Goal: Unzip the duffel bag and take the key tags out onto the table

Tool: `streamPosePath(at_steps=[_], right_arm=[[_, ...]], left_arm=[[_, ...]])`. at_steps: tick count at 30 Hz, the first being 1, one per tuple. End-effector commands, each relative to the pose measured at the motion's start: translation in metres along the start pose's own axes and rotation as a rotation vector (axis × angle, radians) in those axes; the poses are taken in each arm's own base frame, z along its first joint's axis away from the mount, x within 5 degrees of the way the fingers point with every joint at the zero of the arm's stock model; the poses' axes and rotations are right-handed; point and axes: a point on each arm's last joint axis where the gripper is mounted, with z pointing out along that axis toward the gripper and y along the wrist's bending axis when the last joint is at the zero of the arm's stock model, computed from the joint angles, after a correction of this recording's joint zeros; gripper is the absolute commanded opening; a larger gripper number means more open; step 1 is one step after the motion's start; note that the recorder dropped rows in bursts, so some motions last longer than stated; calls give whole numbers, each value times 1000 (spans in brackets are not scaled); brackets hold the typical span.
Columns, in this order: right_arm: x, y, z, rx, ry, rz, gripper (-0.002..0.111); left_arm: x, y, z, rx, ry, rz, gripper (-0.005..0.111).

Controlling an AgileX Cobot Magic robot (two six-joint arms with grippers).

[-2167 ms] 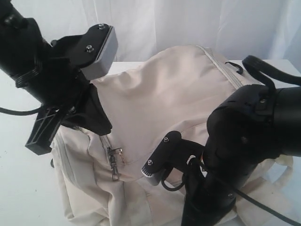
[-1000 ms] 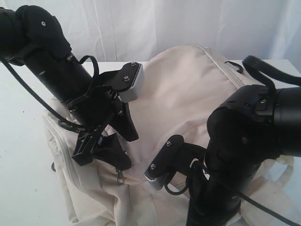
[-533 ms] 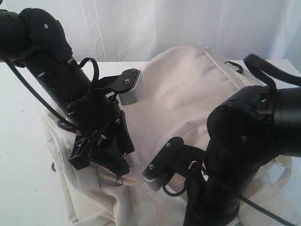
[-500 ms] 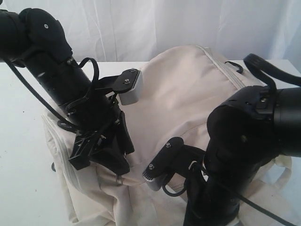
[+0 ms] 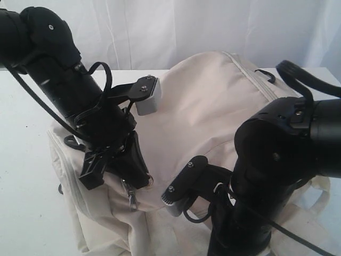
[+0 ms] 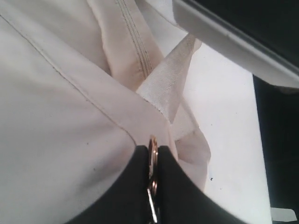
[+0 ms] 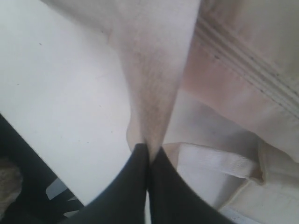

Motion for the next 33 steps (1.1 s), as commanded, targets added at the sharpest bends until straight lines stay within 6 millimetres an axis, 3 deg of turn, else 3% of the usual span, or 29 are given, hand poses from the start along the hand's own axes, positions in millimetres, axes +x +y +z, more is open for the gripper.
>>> streamPosePath(at_steps=[1,6,12,17,33], right_arm=[[9,-2,0,0,63,9,0],[9,-2,0,0,63,9,0],[9,-2,0,0,63,9,0],[9,-2,0,0,64,2,0],[9,-2,0,0,64,5,0]], left_arm=[[-10,-11,-16,6,-27,-2,0],[-13,-21,-30,-34,-32,-35,0],[0,-20,-38,-126,110,-174,0],[0,-20,-41,-160,107,-181,0],[5,-7,-55,-417,130,-286,0]])
